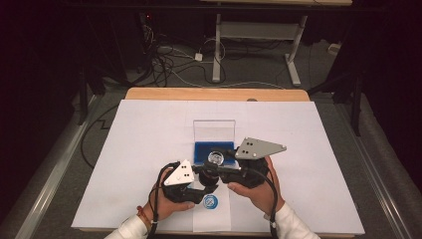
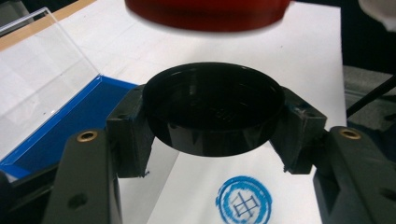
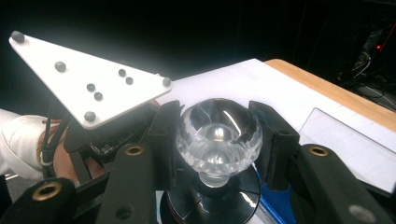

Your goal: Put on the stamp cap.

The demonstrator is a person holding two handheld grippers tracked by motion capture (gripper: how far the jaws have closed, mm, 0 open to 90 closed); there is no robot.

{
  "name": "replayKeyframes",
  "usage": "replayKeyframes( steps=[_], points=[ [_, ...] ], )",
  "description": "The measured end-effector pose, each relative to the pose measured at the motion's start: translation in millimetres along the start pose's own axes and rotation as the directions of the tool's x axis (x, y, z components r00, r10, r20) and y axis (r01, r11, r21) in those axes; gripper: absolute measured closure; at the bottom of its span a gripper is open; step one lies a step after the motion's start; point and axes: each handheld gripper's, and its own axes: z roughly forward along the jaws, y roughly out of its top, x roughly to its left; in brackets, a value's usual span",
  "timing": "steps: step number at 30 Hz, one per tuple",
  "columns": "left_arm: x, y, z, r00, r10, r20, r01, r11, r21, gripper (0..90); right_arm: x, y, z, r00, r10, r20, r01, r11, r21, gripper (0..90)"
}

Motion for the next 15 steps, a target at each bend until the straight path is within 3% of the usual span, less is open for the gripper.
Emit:
replayKeyframes(
  steps=[6, 15],
  points=[
    [-3.4, 2.4, 1.9, 0.9999, -0.009, 0.011, 0.009, 0.9999, -0.014, 36.9, 0.3, -3.0, 2.3, 0.9999, 0.007, -0.015, -0.007, 1.0, 0.006, 56.8],
    [-4.4, 6.8, 0.2, 0.9997, -0.025, -0.006, 0.024, 0.9989, -0.04, 36.9, -0.2, -5.6, 1.5, 0.9997, 0.019, -0.019, -0.018, 1.0, 0.008, 56.8]
  ],
)
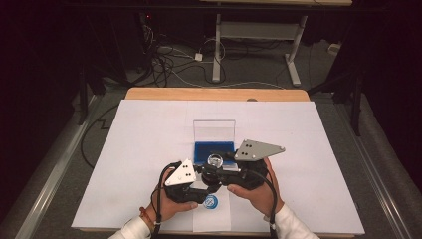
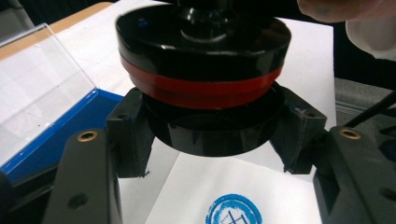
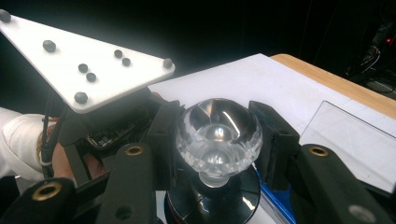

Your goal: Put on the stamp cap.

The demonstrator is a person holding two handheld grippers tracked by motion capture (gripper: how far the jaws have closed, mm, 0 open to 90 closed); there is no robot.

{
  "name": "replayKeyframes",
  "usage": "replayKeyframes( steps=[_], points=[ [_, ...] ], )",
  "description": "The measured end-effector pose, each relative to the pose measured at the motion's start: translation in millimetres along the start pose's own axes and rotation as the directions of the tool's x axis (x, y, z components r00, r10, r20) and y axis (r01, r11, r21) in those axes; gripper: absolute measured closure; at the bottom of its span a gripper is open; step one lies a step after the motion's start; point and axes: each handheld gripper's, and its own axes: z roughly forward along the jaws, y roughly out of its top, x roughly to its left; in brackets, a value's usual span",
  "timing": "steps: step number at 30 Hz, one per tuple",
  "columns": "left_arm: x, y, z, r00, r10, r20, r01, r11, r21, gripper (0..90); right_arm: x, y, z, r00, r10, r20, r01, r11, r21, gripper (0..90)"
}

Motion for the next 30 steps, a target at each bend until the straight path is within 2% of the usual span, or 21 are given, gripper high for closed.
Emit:
replayKeyframes(
  steps=[12, 16, 30],
  points=[
    [1.5, 1.3, -1.8, 0.9999, -0.012, -0.006, 0.012, 0.9999, -0.012, 36.9, -1.4, -3.0, 2.0, 1.0, 0.007, -0.004, -0.007, 1.0, 0.009, 56.8],
    [1.9, 0.7, -1.2, 0.9999, -0.011, -0.004, 0.011, 0.9999, -0.008, 36.9, -2.0, -4.7, 3.5, 0.9996, 0.018, -0.02, -0.017, 1.0, 0.007, 56.8],
    [0.9, -2.1, -2.9, 1.0, 0.001, -0.006, -0.001, 0.9996, -0.029, 36.8, -7.4, -9.9, 3.6, 0.9946, 0.085, -0.059, -0.086, 0.996, -0.012, 56.8]
  ],
)
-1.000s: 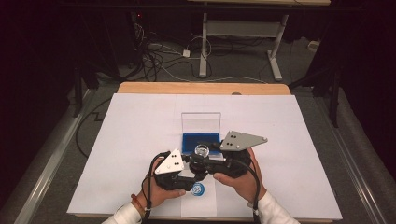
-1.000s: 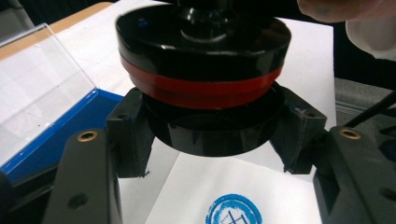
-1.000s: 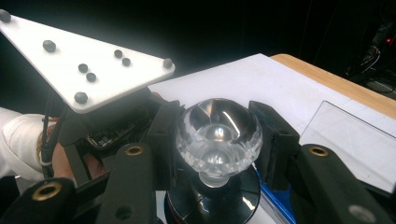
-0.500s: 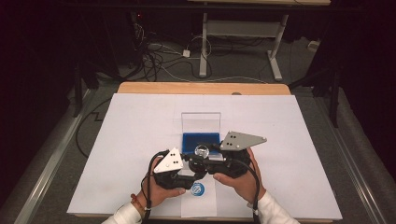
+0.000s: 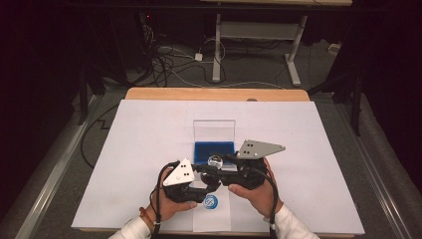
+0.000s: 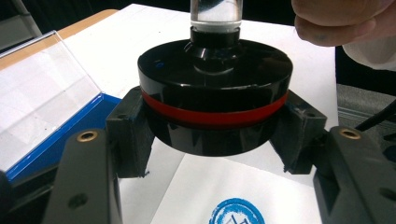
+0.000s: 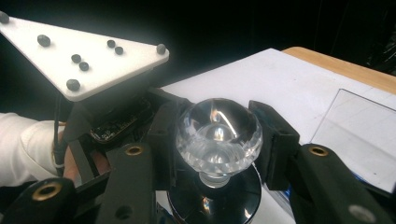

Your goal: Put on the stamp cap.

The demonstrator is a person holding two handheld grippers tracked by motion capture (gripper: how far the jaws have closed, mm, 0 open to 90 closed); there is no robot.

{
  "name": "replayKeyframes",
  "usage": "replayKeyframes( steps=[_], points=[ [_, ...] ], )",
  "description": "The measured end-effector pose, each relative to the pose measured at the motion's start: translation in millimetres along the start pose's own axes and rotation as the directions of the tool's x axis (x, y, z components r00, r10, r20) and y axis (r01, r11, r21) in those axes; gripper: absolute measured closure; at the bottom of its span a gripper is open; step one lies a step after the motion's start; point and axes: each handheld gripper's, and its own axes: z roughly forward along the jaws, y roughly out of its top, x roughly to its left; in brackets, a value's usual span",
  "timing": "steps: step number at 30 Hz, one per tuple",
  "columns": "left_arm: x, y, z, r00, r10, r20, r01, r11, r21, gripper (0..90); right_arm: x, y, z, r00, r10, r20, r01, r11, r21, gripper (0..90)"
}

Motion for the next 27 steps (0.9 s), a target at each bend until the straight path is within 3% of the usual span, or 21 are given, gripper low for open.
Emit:
replayKeyframes(
  steps=[3, 20, 27],
  points=[
    [-0.5, 0.0, 0.0, 1.0, 0.005, -0.004, -0.005, 1.0, 0.003, 36.9, -1.7, -0.7, -0.6, 0.9999, 0.011, -0.008, -0.011, 1.0, -0.005, 56.8],
    [-3.8, -1.3, 1.7, 0.9987, 0.038, -0.035, -0.037, 0.9985, 0.04, 36.9, 1.0, -2.2, 0.8, 0.9993, -0.038, -0.001, 0.038, 0.999, 0.034, 56.9],
    [-3.6, -4.4, 4.6, 0.9989, 0.034, -0.034, -0.032, 0.9979, 0.057, 36.9, 1.7, -6.2, 3.1, 0.9987, -0.051, 0.004, 0.05, 0.998, 0.049, 56.9]
  ],
)
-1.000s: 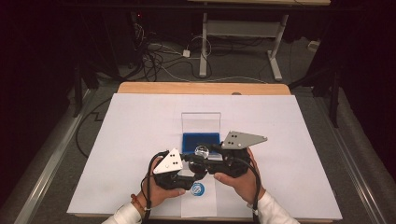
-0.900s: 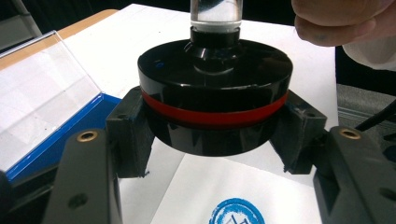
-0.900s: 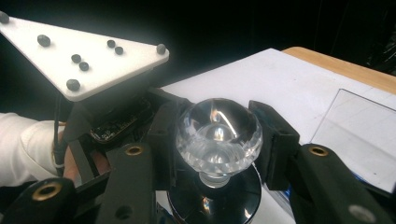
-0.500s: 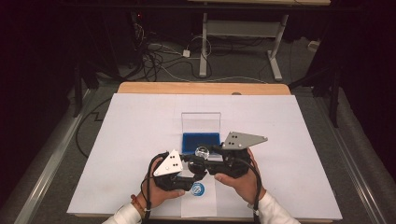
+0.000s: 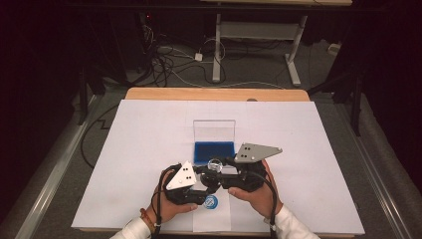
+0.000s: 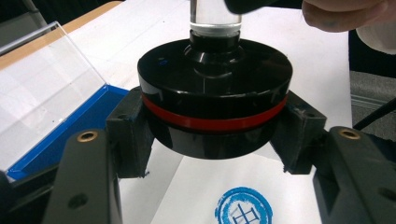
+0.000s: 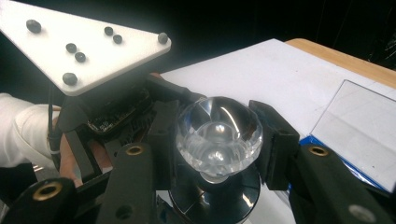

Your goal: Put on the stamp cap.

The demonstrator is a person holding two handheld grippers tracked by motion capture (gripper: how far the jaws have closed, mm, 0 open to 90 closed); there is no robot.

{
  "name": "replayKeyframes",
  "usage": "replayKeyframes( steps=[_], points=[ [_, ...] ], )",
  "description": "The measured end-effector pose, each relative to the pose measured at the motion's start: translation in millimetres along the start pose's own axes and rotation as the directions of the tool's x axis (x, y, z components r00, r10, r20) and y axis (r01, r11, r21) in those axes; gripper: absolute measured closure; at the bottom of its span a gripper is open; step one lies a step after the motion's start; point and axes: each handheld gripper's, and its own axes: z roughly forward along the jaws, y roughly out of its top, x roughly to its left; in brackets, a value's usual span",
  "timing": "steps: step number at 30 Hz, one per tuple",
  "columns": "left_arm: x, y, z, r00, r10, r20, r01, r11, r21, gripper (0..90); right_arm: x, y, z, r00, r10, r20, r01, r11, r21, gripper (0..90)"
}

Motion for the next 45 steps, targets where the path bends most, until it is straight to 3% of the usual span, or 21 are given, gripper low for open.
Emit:
replayKeyframes(
  steps=[21, 29, 41, 45],
  points=[
    [3.6, -1.3, 0.1, 0.9989, -0.029, 0.038, 0.028, 0.9995, 0.012, 36.9, 1.4, -7.2, 2.6, 0.9999, 0.005, 0.015, -0.005, 1.0, -0.016, 56.9],
    [4.6, 0.1, -3.8, 0.9976, -0.044, 0.053, 0.044, 0.999, -0.004, 36.7, 1.4, -6.6, 0.1, 1.0, 0.006, 0.006, -0.006, 0.999, -0.037, 56.9],
    [4.2, 2.3, -5.9, 0.9975, -0.039, 0.059, 0.039, 0.9992, -0.006, 36.4, 5.9, -5.8, -0.8, 0.9988, -0.048, 0.01, 0.049, 0.998, -0.032, 56.9],
    [3.7, 1.5, -4.1, 0.9974, -0.033, 0.063, 0.033, 0.9994, 0.008, 36.4, 13.7, -5.5, 1.3, 0.9929, -0.113, 0.038, 0.113, 0.993, -0.014, 56.9]
  ],
)
